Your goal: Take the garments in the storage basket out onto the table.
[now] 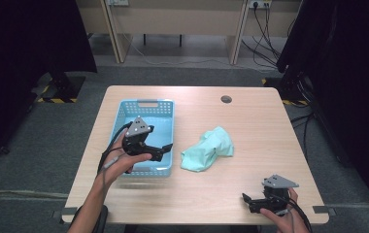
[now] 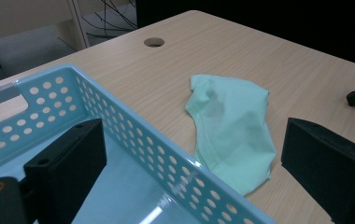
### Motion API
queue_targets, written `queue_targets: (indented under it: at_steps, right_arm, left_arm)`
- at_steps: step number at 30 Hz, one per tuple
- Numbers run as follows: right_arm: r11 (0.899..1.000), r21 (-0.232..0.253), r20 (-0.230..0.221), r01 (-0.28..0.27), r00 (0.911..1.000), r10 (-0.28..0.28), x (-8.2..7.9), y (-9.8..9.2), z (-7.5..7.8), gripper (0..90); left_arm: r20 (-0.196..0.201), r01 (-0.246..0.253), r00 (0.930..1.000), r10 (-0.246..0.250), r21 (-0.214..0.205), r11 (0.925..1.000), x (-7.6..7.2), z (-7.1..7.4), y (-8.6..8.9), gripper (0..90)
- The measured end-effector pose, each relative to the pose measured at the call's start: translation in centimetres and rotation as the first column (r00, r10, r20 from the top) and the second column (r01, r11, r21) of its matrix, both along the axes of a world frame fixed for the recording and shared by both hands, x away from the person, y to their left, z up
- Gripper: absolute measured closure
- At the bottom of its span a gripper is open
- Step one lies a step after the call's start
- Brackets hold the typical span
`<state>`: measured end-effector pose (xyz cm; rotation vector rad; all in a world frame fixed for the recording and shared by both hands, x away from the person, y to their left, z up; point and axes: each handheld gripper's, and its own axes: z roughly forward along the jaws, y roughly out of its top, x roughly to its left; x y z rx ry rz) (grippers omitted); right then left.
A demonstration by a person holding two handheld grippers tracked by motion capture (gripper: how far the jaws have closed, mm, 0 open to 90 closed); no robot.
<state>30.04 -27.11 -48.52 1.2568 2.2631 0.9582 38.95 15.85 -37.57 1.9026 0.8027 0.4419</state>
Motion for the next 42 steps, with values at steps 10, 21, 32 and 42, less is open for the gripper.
queue_targets:
  at_steps: [10,21,32,42]
  right_arm:
    - [1.0,0.0,0.0,0.0,1.0,0.0,0.0,0.0,0.0,0.2]
    - [1.0,0.0,0.0,0.0,1.0,0.0,0.0,0.0,0.0,0.2]
    - [1.0,0.0,0.0,0.0,1.0,0.0,0.0,0.0,0.0,0.2]
    - [1.0,0.0,0.0,0.0,1.0,0.0,0.0,0.0,0.0,0.2]
  left_arm:
    - [-0.001,-0.002,1.0,0.002,0.004,1.0,-0.5,-0.2,0.3,6.2]
    - [0.003,-0.003,1.0,0.003,0.008,1.0,-1.1,-0.3,0.5,6.1]
    - [0.002,-0.007,1.0,0.007,0.012,0.9999,-1.5,-0.5,0.8,6.1]
    - [0.002,-0.015,0.9999,0.015,0.013,0.9998,-2.0,-0.7,1.3,6.1]
